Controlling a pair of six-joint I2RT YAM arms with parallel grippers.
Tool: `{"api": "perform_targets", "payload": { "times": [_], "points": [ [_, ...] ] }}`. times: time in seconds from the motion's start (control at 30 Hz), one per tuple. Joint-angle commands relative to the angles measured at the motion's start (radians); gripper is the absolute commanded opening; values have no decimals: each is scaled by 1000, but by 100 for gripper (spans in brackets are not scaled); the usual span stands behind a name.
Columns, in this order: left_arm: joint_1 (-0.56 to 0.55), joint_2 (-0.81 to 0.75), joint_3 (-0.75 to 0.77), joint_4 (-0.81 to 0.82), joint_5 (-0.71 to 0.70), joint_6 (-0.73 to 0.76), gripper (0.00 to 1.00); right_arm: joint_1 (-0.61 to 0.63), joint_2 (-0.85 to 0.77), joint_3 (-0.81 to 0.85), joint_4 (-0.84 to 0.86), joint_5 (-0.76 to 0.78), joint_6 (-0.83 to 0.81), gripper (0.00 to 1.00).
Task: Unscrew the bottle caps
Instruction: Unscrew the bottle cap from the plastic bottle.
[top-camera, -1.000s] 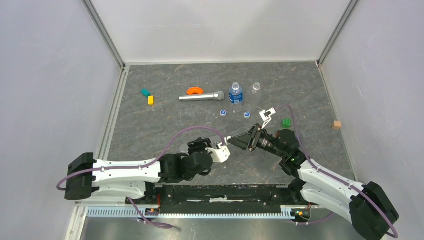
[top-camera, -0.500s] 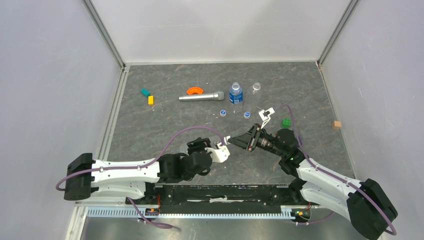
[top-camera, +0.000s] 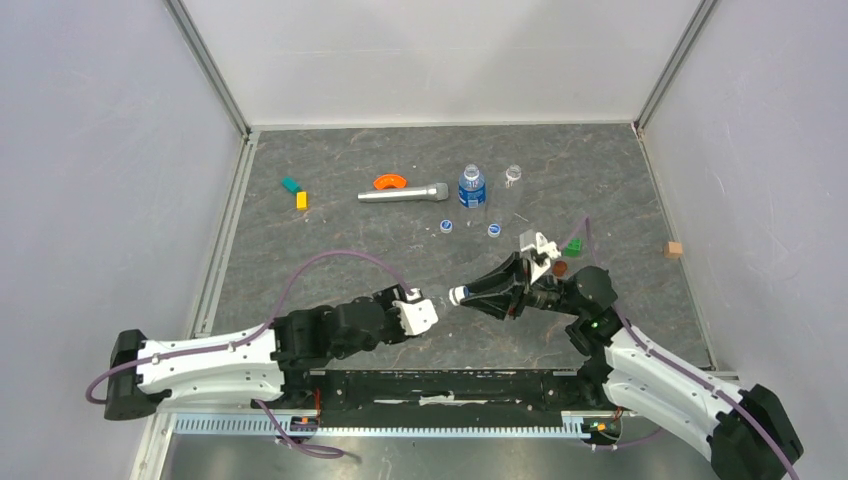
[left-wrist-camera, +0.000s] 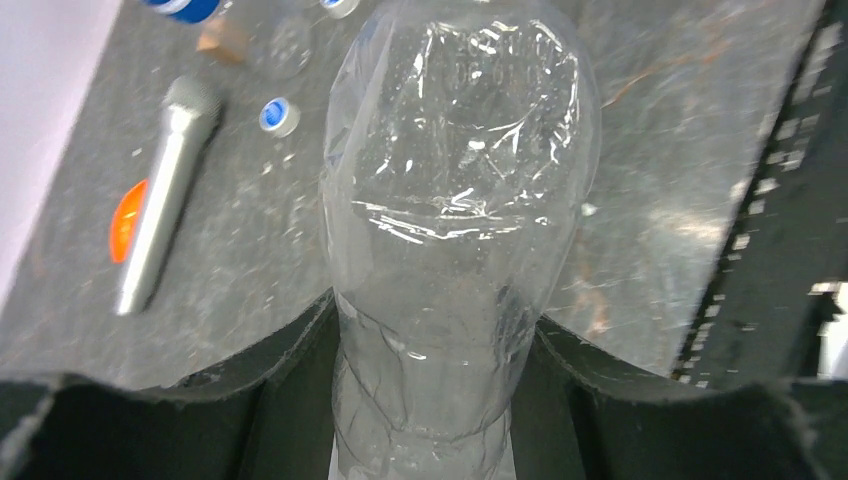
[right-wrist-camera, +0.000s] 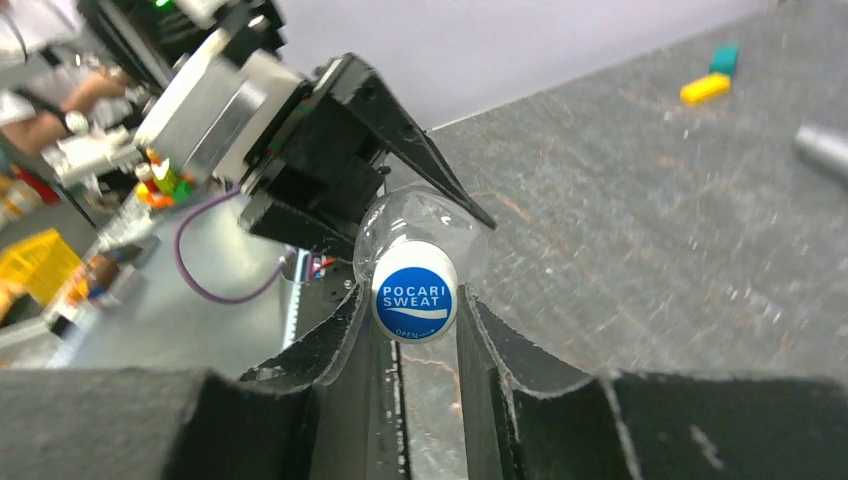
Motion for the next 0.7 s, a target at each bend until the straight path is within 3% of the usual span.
{"api": "perform_targets", "payload": {
  "times": [0.0, 0.2, 0.47, 0.67],
  "points": [
    [50, -54, 42, 42, 344, -61, 25, 4, -52, 32, -15, -136, -266, 12],
    [170, 14, 134, -78, 657, -106, 27, 4, -93, 71, -143, -235, -443, 5],
    [302, 89, 215, -121, 950, -157, 30, 5, -108, 219, -532, -287, -762, 0],
    [345, 94, 229, -121, 1093, -171, 32, 5, -150, 225, -559, -339, -829, 0]
  ]
}}
